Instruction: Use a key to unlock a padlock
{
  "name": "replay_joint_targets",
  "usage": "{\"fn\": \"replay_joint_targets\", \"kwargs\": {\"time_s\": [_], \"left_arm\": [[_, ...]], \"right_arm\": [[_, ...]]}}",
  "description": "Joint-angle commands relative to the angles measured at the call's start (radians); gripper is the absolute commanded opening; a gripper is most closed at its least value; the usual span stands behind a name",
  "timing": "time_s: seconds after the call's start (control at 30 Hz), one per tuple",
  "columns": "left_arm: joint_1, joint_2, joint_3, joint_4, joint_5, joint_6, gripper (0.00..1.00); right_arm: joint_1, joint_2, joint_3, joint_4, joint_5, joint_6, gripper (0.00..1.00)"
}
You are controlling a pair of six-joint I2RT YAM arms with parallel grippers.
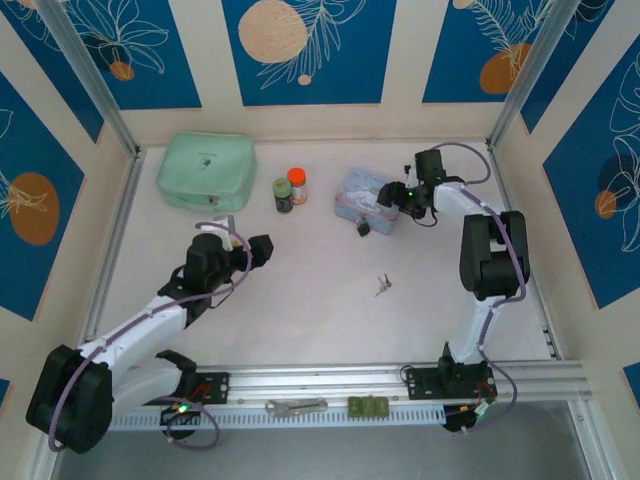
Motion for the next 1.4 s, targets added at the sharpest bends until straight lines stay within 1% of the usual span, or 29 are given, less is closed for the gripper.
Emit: {"fn": "replay_joint_targets", "kwargs": {"time_s": [0.0,0.03,0.1,0.2,0.27,0.33,0.37,0.53,0.67,0.8,0.9,1.03,1.13,1.17,1.27,1.37], "left_arm": [[-0.019,0.01,0.034,0.014,-0.013,-0.024,1.0],[-0.021,0.013,0.034,0.017,-0.016,-0.025,0.99],[-0.024,0.018,0.036,0.022,-0.018,-0.028,0.99],[-0.029,0.021,0.039,0.026,-0.02,-0.034,1.0],[-0.032,0.024,0.041,0.031,-0.024,-0.034,1.0],[-0.034,0.026,0.042,0.034,-0.028,-0.034,1.0],[-0.034,0.028,0.046,0.034,-0.03,-0.034,1.0],[-0.038,0.043,0.063,0.036,-0.024,-0.033,1.0],[-0.041,0.063,0.089,0.034,-0.006,-0.032,0.99],[-0.047,0.072,0.114,0.023,0.005,-0.027,0.99],[-0.052,0.062,0.115,0.016,0.002,-0.023,1.0],[-0.056,0.032,0.1,-0.001,-0.01,-0.026,0.99],[-0.057,0.004,0.09,-0.024,-0.019,-0.026,0.99],[-0.057,-0.008,0.087,-0.033,-0.022,-0.024,0.99],[-0.058,-0.041,0.078,-0.054,-0.032,-0.019,1.0],[-0.058,-0.06,0.071,-0.058,-0.025,-0.013,0.99]], "right_arm": [[0.042,0.016,0.01,-0.094,0.02,-0.113,0.6],[0.053,0.011,0.005,-0.109,0.044,-0.13,0.57],[0.072,0.0,-0.019,-0.136,0.087,-0.151,0.56],[0.095,-0.035,-0.077,-0.155,0.104,-0.163,0.53],[0.115,-0.063,-0.117,-0.168,0.096,-0.186,0.49],[0.136,-0.081,-0.141,-0.196,0.117,-0.201,0.47],[0.143,-0.089,-0.147,-0.209,0.123,-0.209,0.44],[0.176,-0.127,-0.182,-0.259,0.174,-0.259,0.43],[0.199,-0.131,-0.199,-0.235,0.117,-0.34,0.41],[0.282,-0.07,-0.149,-0.235,0.105,-0.416,0.41],[0.349,0.012,-0.057,-0.268,0.134,-0.459,0.41],[0.402,0.119,0.106,-0.334,0.166,-0.47,0.41],[0.416,0.157,0.192,-0.368,0.173,-0.456,0.45],[0.417,0.155,0.207,-0.373,0.164,-0.445,0.48],[0.408,0.1,0.21,-0.37,0.136,-0.374,0.64],[0.392,-0.004,0.167,-0.37,0.08,-0.267,0.75]]}}
